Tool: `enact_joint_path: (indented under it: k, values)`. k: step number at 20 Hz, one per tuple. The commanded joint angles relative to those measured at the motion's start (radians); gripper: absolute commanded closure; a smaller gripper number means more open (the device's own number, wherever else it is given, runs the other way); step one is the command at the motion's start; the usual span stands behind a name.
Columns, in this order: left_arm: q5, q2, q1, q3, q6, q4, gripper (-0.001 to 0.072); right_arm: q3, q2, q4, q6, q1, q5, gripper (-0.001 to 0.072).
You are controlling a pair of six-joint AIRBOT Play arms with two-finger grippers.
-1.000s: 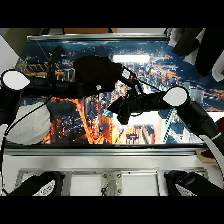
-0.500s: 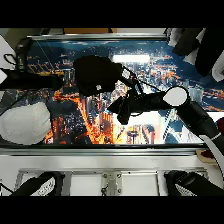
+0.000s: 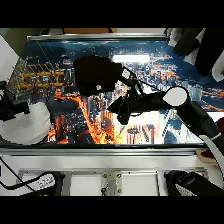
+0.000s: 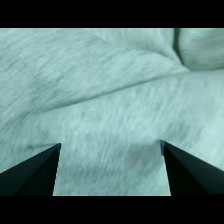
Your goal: Fold the clothes and pants, and hang the long-sleeved shirts on hangers.
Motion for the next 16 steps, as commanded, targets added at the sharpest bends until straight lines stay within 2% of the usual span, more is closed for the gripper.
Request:
enact_joint_path:
  k: [1, 4, 5, 7, 8, 12, 16]
  values:
    - [0.089, -0.084, 0.034, -0.070, -0.021, 0.024, -0.0007, 0.000, -0.001, 0.000, 0.000, 0.001, 0.000, 0.0694]
    - [0.091, -0.111, 0.034, -0.088, -0.023, 0.024, -0.0006, 0.000, -0.001, 0.000, 0.000, 0.001, 0.000, 0.0694]
    - [0.087, -0.111, 0.034, -0.088, -0.034, 0.024, 0.0097, 0.000, -0.001, 0.000, 0.000, 0.001, 0.000, 0.0694]
    - [0.076, -0.098, 0.034, -0.088, -0.040, 0.022, 0.0523, 0.000, -0.002, 0.000, 0.000, 0.001, 0.000, 0.0694]
    - [0.067, -0.084, 0.034, -0.087, -0.039, 0.022, 0.0692, 0.000, -0.002, 0.000, 0.000, 0.001, 0.000, 0.0694]
    - [0.038, 0.108, 0.032, -0.082, -0.036, -0.053, 0.0691, 0.000, -0.002, 0.000, 0.000, 0.001, 0.000, 0.0693]
    - [-0.100, 0.421, -0.074, -0.009, -0.030, -0.110, 0.0691, -0.001, -0.003, 0.013, 0.002, 0.001, -0.002, 0.0694]
